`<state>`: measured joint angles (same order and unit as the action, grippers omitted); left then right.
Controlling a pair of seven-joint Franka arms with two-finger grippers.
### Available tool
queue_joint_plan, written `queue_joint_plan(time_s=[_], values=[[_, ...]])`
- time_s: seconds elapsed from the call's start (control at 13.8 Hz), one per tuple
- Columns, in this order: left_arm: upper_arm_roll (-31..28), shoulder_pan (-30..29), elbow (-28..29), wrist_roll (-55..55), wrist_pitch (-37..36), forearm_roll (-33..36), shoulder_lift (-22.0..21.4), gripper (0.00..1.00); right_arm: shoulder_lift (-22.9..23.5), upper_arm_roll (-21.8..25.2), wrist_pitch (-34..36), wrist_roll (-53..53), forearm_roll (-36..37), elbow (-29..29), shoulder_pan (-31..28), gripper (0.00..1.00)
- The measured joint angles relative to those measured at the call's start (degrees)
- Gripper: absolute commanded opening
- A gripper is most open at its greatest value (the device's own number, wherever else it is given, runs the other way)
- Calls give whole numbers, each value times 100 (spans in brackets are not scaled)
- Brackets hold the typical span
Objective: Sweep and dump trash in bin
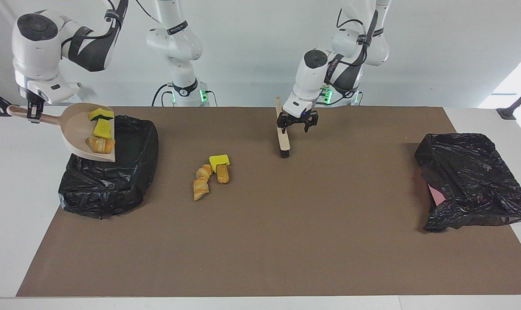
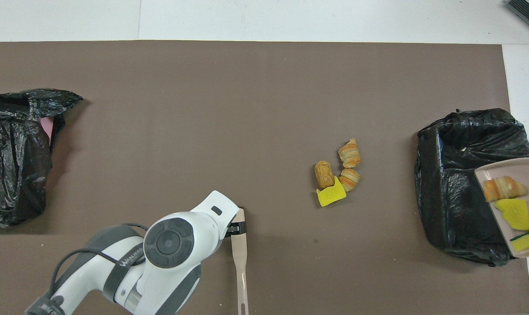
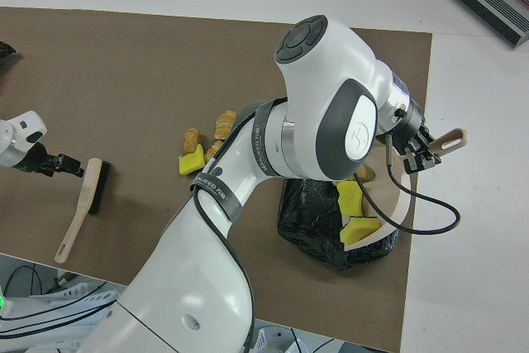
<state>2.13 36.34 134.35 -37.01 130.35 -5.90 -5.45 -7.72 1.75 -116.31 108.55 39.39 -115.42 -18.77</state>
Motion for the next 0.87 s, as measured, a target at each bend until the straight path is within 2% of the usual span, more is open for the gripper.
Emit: queue_joint_plan(time_s=[0.14, 0.29, 0.58, 0.87], values=[[-14, -458, -388, 757, -220, 2, 218, 100, -7, -27, 137, -690, 486, -17, 219, 0], [-25, -944, -759, 1557, -428, 3, 439, 100, -11, -59, 429, -1161, 633, -20, 411, 0], [-42, -1793, -1657, 2723, -1042, 7, 843, 100, -49, -76, 782, -1483, 953, -40, 585, 0], [-61, -2342, -2523, 3583, -1740, 44, 1032, 100, -158, -85, 961, -2474, 1803, -122, 820, 0]])
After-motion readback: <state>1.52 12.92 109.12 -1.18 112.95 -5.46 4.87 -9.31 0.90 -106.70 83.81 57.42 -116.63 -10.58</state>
